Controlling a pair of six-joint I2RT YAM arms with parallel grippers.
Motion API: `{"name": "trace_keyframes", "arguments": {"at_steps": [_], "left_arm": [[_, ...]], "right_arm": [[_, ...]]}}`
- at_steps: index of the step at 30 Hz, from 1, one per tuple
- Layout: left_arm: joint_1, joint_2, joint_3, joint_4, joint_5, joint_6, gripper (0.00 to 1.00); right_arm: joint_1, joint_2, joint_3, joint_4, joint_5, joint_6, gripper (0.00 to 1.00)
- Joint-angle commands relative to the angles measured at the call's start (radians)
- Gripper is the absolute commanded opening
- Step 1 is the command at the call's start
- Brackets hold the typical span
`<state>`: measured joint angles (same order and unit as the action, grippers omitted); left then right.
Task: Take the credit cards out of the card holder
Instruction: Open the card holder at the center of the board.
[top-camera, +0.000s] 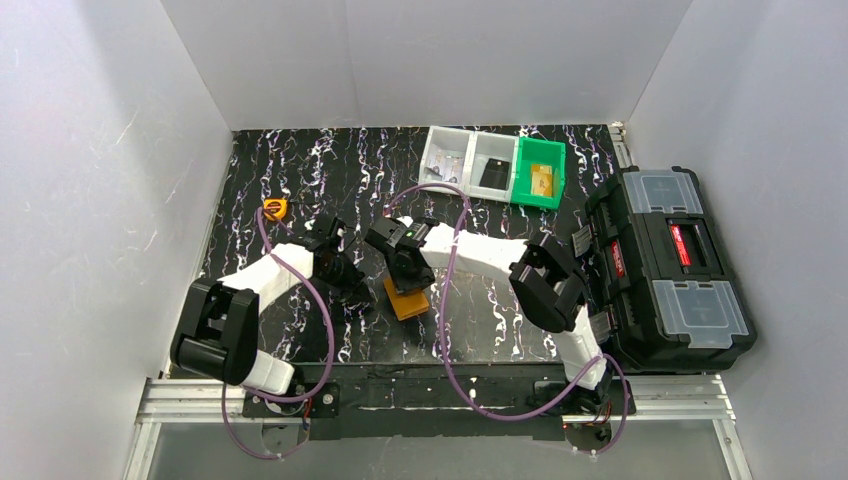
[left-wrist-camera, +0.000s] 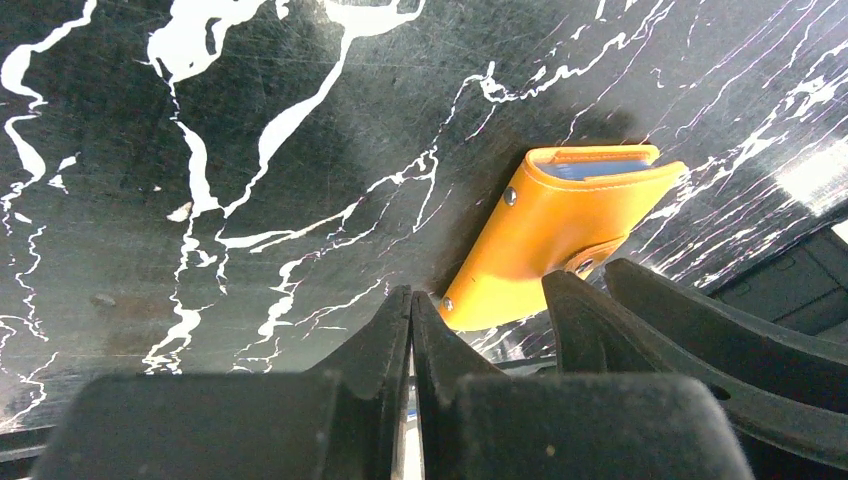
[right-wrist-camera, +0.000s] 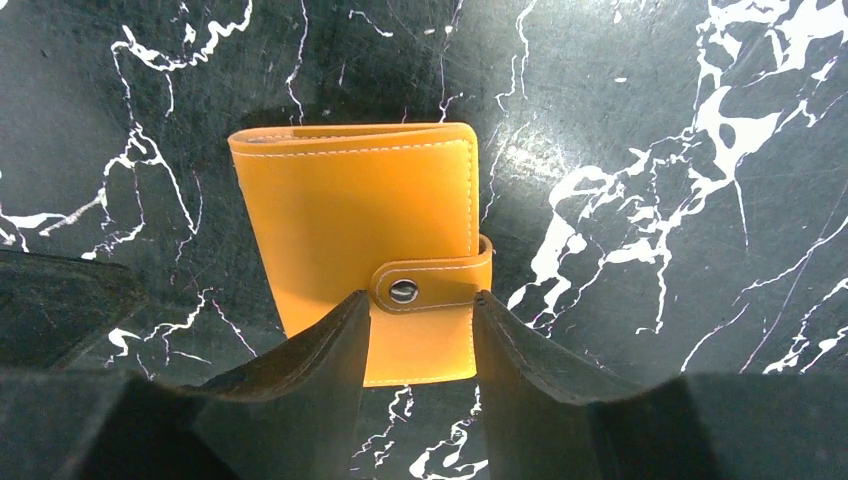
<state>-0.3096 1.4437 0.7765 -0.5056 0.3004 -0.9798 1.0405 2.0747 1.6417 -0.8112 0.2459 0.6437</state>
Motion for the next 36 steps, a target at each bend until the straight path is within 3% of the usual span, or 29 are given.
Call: {"name": "trace_keyframes", "arguments": {"at_steps": [1, 9, 13, 18, 26, 36], "left_arm": [[0.006, -0.003, 0.0, -0.013, 0.023, 0.004, 0.0], [0.007, 0.012, -0.003, -0.01, 0.026, 0.006, 0.0], [0.007, 0.018, 0.002, -0.009, 0.026, 0.008, 0.0], [0.001, 0.035, 0.021, -0.004, 0.032, 0.019, 0.02], [-0.069, 0.072, 0.112, 0.043, 0.05, 0.011, 0.07], [-0.129, 0.204, 0.183, 0.047, 0.028, 0.001, 0.08]], "right_arm": [[0.008, 0.013, 0.052, -0.005, 0.047, 0.004, 0.51], [0.012, 0.047, 0.071, -0.004, 0.036, 0.002, 0.47], [0.012, 0.053, 0.038, 0.027, -0.001, 0.008, 0.33], [0.008, 0.02, -0.028, 0.055, -0.037, 0.031, 0.25], [-0.046, -0.098, -0.205, 0.214, -0.211, 0.071, 0.02], [-0.119, -0.2, -0.35, 0.358, -0.362, 0.108, 0.01]]}}
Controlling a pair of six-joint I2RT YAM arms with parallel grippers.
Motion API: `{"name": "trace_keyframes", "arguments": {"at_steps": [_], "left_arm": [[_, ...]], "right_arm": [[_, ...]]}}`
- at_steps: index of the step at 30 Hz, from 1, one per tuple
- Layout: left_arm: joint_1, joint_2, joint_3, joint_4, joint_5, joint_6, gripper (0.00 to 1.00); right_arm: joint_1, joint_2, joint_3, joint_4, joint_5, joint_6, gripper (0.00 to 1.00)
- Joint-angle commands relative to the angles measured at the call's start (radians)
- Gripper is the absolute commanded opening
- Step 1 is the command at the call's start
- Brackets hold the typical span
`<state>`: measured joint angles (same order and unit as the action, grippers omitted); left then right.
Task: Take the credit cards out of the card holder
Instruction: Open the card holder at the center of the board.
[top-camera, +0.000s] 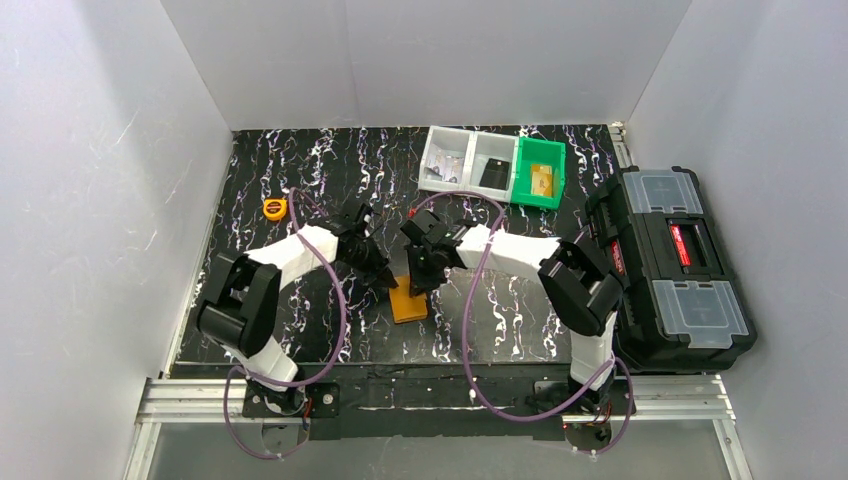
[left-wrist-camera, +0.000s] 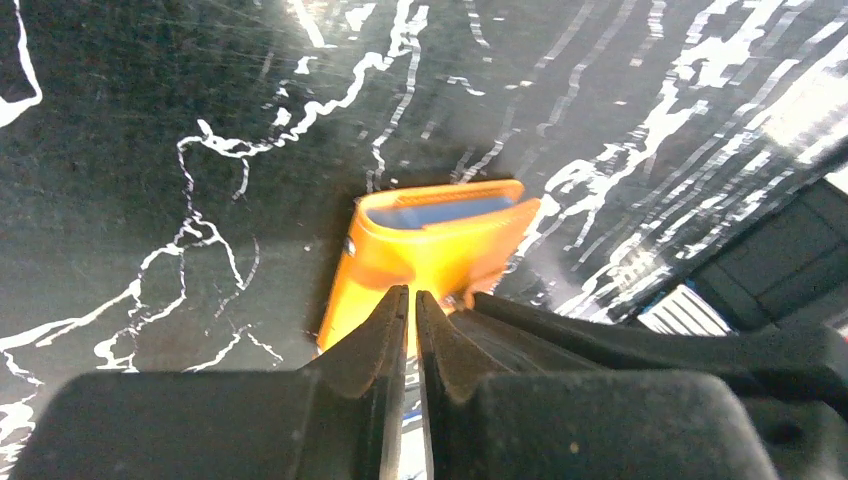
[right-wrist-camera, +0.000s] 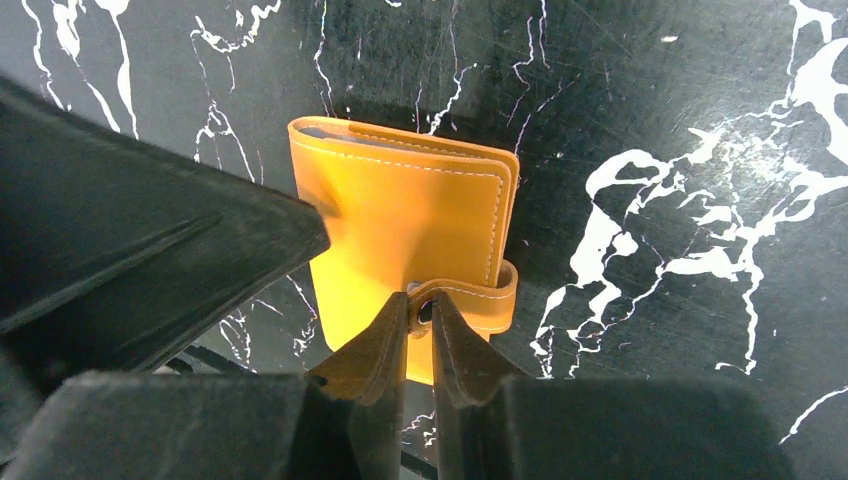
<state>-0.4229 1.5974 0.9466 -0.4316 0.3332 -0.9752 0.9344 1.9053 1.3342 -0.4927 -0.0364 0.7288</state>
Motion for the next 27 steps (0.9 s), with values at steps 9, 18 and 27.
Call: {"name": "trace_keyframes", "arguments": {"at_steps": [9, 18, 27], "left_arm": [[-0.034, 0.089, -0.02, -0.068, -0.079, -0.02, 0.06], [-0.032, 0.002, 0.169, -0.275, -0.157, 0.182, 0.25], [-0.023, -0.013, 0.178, -0.311, -0.164, 0.217, 0.19]], "right_arm": [[-0.046, -0.102, -0.07, 0.036, -0.085, 0.026, 0.01], [-0.065, -0.305, -0.068, -0.064, -0.047, 0.072, 0.01], [-0.043, -0.222, -0.019, -0.124, 0.003, 0.033, 0.23]]}}
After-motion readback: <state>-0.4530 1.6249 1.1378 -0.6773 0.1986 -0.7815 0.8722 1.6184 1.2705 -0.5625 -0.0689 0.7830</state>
